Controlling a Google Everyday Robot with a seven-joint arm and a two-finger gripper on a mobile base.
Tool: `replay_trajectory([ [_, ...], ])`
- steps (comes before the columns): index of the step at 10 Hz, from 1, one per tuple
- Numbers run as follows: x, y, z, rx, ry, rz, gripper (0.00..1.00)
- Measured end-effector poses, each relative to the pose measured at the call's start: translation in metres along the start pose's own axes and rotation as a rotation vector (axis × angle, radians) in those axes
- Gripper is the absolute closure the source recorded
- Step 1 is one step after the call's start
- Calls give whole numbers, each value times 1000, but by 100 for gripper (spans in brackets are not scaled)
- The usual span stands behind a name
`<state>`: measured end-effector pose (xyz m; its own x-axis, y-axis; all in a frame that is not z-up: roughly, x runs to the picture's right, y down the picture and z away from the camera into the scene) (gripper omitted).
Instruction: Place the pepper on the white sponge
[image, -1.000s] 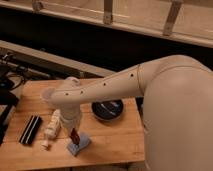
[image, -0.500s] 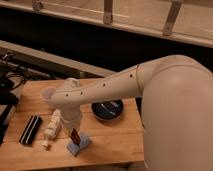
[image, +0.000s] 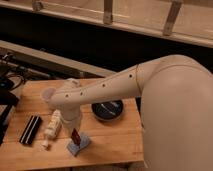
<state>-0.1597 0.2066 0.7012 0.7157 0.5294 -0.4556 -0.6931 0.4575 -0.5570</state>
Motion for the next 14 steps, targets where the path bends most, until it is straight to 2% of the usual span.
replay_trajectory([
  [1,0,0,0,-1,1,0,93],
  [4,-3,4,17,-7,52,-17,93],
  [5,-4,0,25,-20,88,-16,87],
  [7,-5,2,31,-35,119,-17,72],
  [8,-3,-2,36,-44,137,-5,60],
  [10,1,-7,43,-57,154,13,41],
  [11,3,-10,46,-61,160,22,37],
  [13,6,-14,49,-61,160,33,43],
  [14,2,-11,47,-60,153,26,53],
])
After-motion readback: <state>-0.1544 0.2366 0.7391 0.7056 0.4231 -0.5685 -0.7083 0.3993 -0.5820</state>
